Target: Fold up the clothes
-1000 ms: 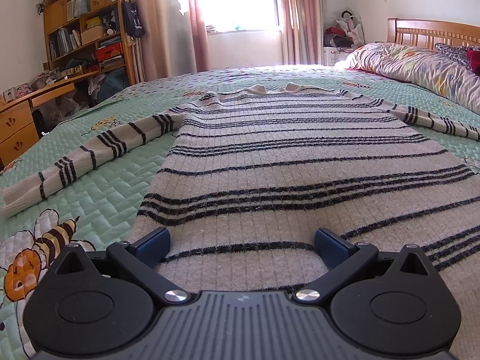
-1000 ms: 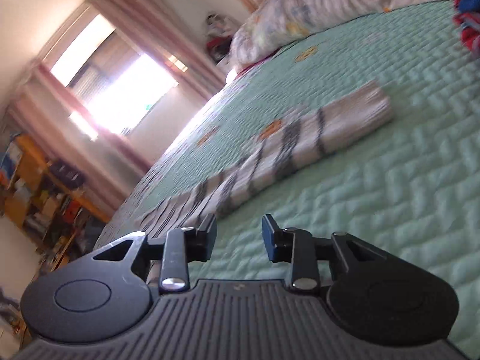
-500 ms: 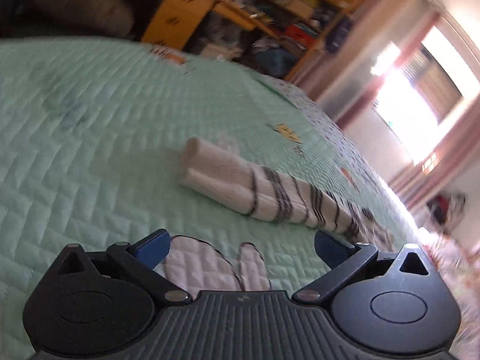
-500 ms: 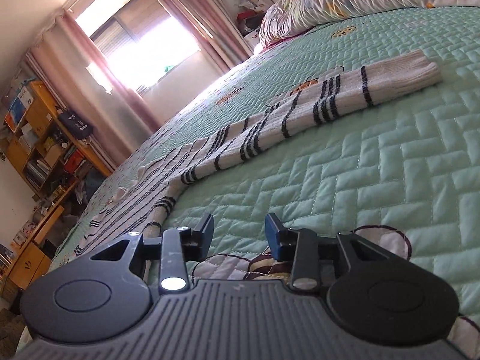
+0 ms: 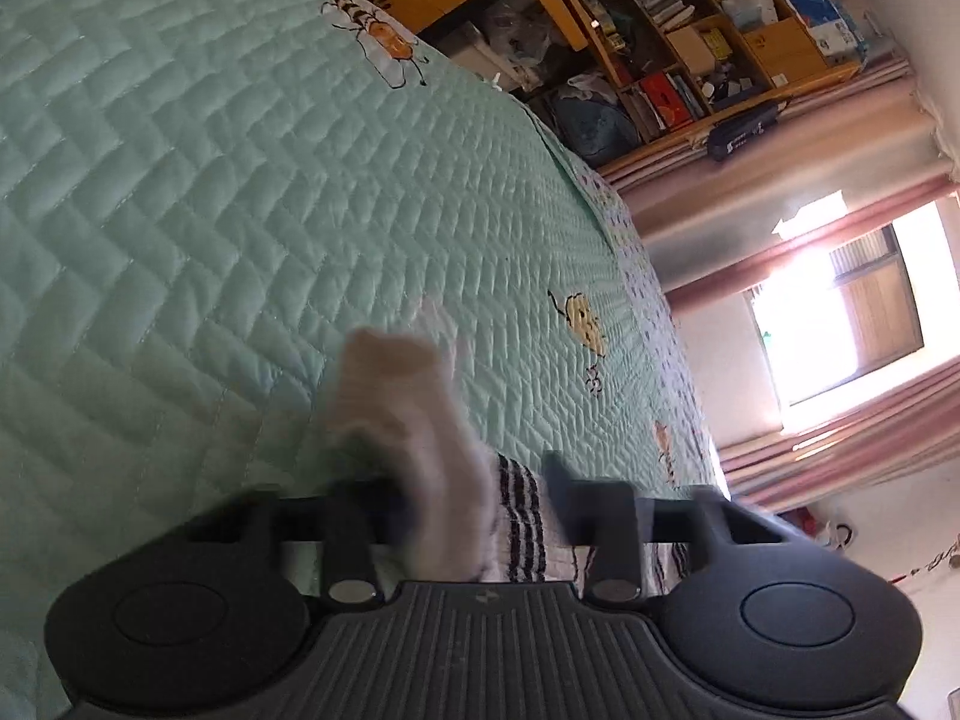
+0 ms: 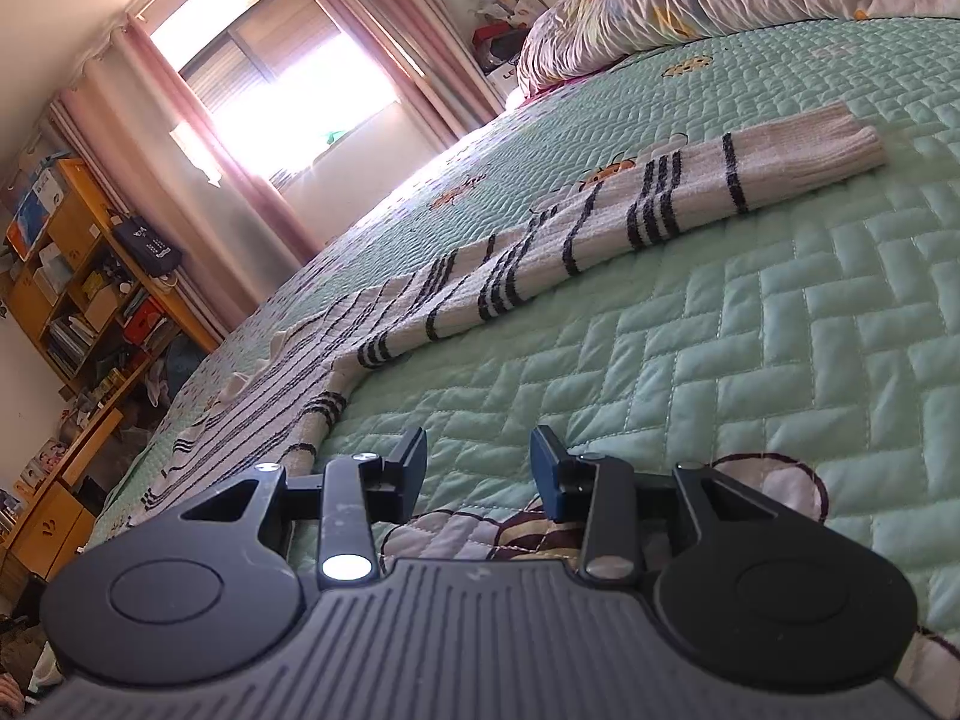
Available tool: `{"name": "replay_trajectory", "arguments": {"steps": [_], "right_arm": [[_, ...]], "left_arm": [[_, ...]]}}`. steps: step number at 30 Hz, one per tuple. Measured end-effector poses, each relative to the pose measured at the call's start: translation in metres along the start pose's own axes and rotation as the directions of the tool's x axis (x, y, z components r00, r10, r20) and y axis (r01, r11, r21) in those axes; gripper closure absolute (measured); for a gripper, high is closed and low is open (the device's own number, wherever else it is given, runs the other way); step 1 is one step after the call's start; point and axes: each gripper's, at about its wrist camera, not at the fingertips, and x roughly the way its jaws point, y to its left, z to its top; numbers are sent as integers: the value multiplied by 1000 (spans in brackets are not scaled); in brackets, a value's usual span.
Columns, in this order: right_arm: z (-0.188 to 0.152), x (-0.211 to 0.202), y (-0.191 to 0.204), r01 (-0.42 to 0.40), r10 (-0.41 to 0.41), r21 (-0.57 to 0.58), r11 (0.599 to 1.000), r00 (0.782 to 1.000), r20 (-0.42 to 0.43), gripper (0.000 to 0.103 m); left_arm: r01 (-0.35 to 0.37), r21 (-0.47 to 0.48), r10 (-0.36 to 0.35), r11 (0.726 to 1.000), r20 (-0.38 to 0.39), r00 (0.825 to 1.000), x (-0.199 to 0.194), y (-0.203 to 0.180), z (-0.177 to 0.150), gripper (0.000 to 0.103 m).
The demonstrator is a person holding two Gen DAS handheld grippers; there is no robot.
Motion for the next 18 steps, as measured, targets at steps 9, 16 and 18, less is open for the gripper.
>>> {"name": "replay_trajectory", "arguments": {"steps": [9,16,18], "right_arm": [[0,-1,-1,-7,7,11,1000,1000,2,62],[-1,-3,-1,-14,14,19,1000,1000,3,62],[-1,-3,-1,-14,14,20,1000,1000,3,62]], "left_arm": [[-120,478,55,870,147,988,-76,-20,-30,91],[-175,100,173,979,27,984,-87,73,21,66],[-136,54,136,989,2,991,-90,78,28,54]]}}
